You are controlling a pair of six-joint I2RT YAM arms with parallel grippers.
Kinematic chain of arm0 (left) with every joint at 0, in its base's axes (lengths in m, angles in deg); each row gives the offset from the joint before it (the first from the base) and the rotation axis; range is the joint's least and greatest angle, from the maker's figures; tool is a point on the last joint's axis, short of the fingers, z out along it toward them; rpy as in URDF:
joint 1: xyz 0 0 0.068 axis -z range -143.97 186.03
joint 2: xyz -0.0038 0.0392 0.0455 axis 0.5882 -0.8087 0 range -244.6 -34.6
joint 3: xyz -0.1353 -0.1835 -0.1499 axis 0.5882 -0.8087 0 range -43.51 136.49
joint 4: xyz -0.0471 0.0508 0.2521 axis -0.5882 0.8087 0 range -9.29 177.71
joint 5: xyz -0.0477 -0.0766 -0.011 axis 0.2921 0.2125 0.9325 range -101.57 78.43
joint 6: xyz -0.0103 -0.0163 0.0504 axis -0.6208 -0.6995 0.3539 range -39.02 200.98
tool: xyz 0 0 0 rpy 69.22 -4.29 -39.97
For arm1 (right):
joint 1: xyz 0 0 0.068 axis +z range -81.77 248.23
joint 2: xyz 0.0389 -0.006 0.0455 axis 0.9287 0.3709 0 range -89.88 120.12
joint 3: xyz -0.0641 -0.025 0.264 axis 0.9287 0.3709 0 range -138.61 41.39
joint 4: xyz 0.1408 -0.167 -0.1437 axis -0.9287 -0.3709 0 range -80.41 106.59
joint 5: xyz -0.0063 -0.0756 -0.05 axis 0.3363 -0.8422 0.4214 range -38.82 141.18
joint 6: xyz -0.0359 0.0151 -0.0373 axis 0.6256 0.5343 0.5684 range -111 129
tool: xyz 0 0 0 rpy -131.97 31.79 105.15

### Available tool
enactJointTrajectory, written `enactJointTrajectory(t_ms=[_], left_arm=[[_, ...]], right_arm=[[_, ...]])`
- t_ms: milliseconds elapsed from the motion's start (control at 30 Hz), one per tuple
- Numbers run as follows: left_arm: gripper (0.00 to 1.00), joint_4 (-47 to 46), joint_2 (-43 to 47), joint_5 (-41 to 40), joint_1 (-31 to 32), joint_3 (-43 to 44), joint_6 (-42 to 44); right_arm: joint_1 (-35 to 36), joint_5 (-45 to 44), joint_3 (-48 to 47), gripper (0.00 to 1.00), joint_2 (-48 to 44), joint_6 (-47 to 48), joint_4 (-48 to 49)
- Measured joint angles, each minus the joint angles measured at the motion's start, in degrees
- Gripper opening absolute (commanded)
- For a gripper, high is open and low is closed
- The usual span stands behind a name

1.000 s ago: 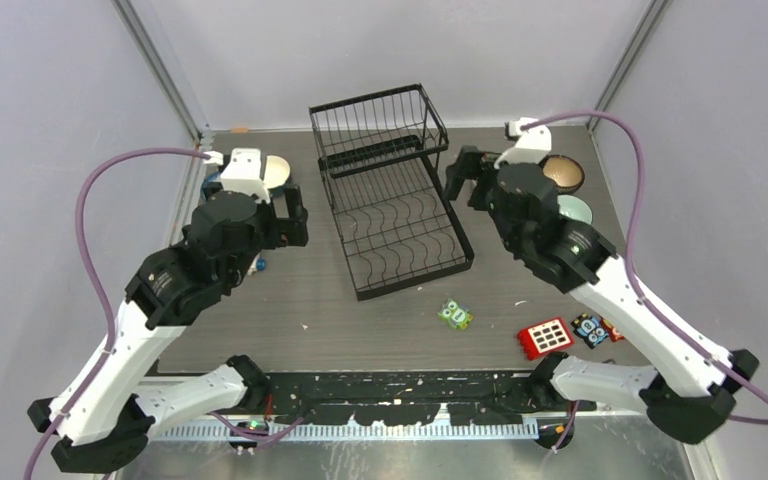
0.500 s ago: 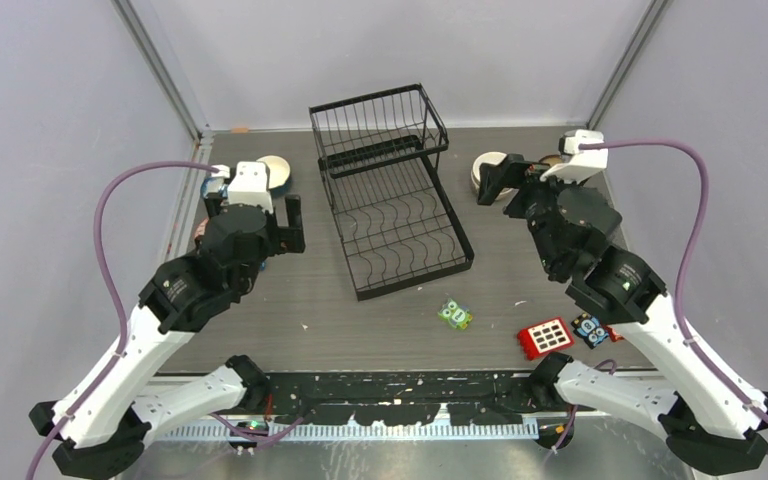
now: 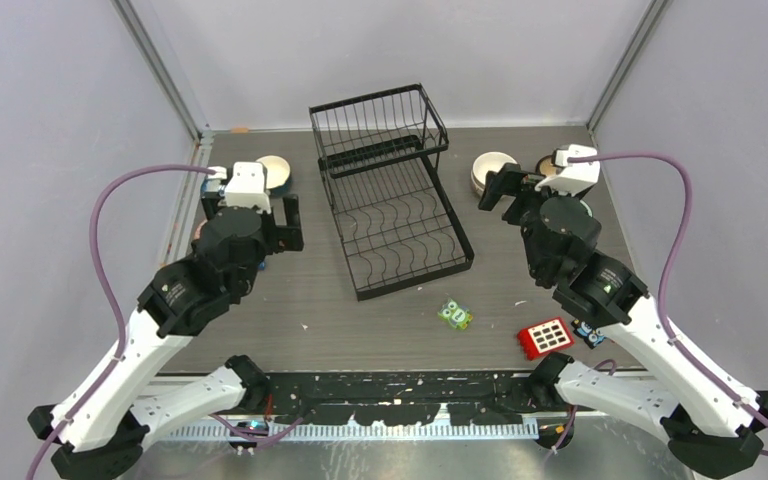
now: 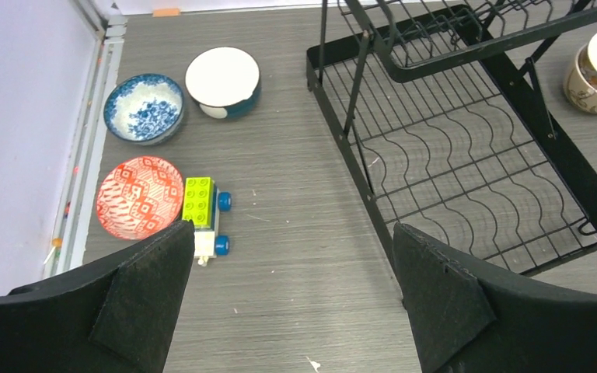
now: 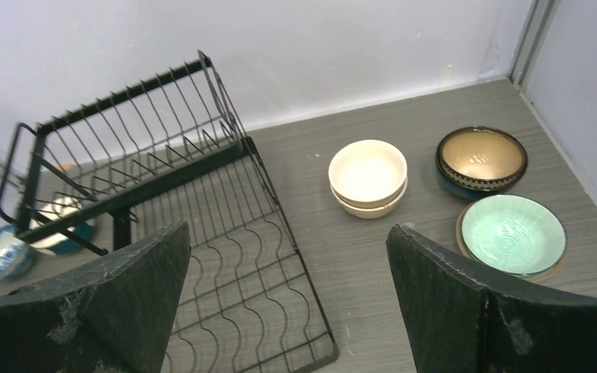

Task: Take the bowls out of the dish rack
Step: Reset both arms

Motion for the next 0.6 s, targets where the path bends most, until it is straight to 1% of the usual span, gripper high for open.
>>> enactJointTrajectory(t_ms=[100, 267, 467, 533, 600], left_arm=[[1.0, -0.1, -1.5, 1.6, 0.0, 1.2, 0.3], [1.0, -0.3, -5.4, 3.8, 0.0, 6.3, 0.4], [1.0, 0.1, -6.1, 4.8, 0.0, 11.4, 1.1], [1.0, 0.5, -6.7, 4.7, 0.0, 14.4, 2.0], [1.0, 0.3, -7.3, 4.4, 0.0, 17.5, 3.2]], right_arm=[[0.0, 0.6, 0.1, 1.0, -0.6, -0.9, 1.8], [0.0, 2.0, 0.2, 1.0, -0.5, -1.7, 2.4], [0.0, 2.9, 0.2, 1.0, -1.2, -1.1, 2.4], [0.0, 3.0, -0.9, 1.0, -1.2, -0.2, 1.7], [0.0, 3.0, -4.0, 1.0, -0.5, 0.8, 0.7]])
